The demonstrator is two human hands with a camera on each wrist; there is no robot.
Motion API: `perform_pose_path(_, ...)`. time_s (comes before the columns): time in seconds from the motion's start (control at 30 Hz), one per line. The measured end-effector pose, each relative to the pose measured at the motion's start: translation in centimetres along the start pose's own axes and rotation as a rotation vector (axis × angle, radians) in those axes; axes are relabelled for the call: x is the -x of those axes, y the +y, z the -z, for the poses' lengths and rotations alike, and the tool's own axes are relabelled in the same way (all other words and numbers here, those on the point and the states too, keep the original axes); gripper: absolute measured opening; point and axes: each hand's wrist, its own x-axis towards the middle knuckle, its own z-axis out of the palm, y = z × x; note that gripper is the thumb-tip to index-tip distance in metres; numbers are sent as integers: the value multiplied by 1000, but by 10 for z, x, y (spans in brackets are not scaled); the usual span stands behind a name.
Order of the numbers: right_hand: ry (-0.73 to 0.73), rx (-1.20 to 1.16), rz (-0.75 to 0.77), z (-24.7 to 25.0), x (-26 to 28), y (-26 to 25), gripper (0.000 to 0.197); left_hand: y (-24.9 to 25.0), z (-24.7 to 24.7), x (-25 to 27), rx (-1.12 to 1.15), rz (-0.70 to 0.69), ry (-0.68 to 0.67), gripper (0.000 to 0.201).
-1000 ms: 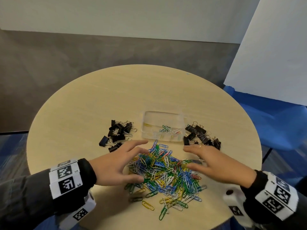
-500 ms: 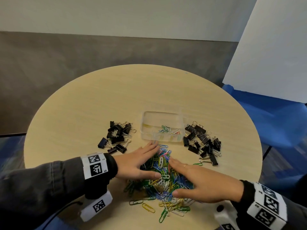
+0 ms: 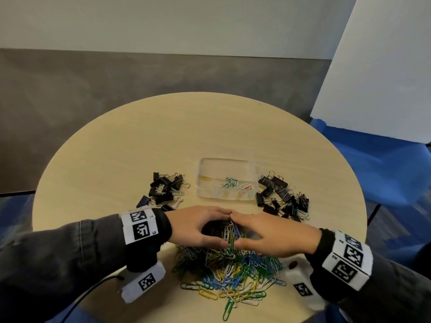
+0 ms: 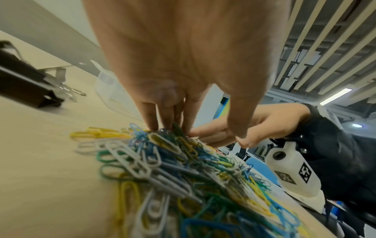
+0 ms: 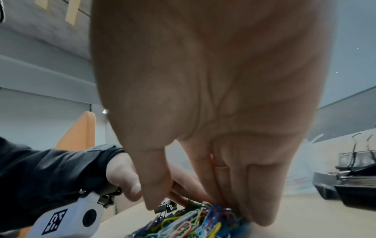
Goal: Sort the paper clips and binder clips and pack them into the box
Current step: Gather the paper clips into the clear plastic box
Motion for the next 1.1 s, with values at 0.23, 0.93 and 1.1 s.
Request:
perform_pose_path(0.23,157,-18,-77,11,32,18,49,-10,19,10,-29,-79,251,48)
perform_pose_path(0.93,-51,-7,-118,-19,59,4,73,-10,6,32,-110,45,38,79)
perform_pose_path(1.1,5,49,-163,-13,63,14,80,-9,9,46,-69,-6,217,68)
